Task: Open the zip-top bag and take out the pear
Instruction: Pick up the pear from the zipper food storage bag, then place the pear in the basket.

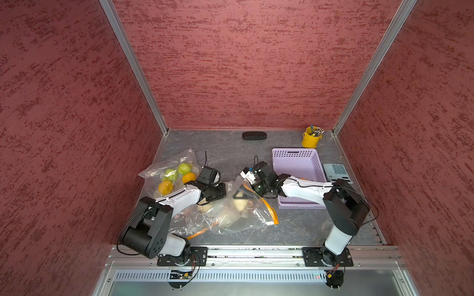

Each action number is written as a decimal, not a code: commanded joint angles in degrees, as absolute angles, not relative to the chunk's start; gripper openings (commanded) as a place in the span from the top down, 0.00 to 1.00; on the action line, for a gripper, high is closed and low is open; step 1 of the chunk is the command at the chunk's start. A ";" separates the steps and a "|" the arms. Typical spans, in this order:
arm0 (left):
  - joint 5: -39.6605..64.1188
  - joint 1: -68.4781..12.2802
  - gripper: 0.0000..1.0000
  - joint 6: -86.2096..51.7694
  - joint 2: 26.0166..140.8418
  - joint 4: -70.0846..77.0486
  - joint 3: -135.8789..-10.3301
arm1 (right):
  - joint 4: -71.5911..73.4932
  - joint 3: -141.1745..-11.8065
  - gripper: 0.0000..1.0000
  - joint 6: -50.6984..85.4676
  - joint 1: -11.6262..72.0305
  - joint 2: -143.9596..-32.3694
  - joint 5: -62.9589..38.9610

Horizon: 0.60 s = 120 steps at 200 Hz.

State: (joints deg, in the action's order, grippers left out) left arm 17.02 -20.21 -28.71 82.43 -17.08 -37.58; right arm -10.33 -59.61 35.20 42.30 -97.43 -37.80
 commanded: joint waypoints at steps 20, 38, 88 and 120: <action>15.11 -18.81 1.00 -27.16 81.96 -17.70 -38.67 | -22.18 -60.04 0.42 29.08 37.99 -88.67 -34.66; 15.58 -18.66 1.00 -27.49 81.13 -17.75 -39.75 | -25.04 -59.82 0.42 27.94 36.28 -84.48 -34.24; 19.03 -19.03 1.00 -28.91 76.98 -18.49 -42.21 | -35.23 -58.88 0.43 25.38 27.90 -71.84 -30.72; 20.29 -18.95 1.00 -29.68 73.58 -19.36 -43.89 | -41.30 -57.85 0.43 24.16 19.81 -66.17 -22.97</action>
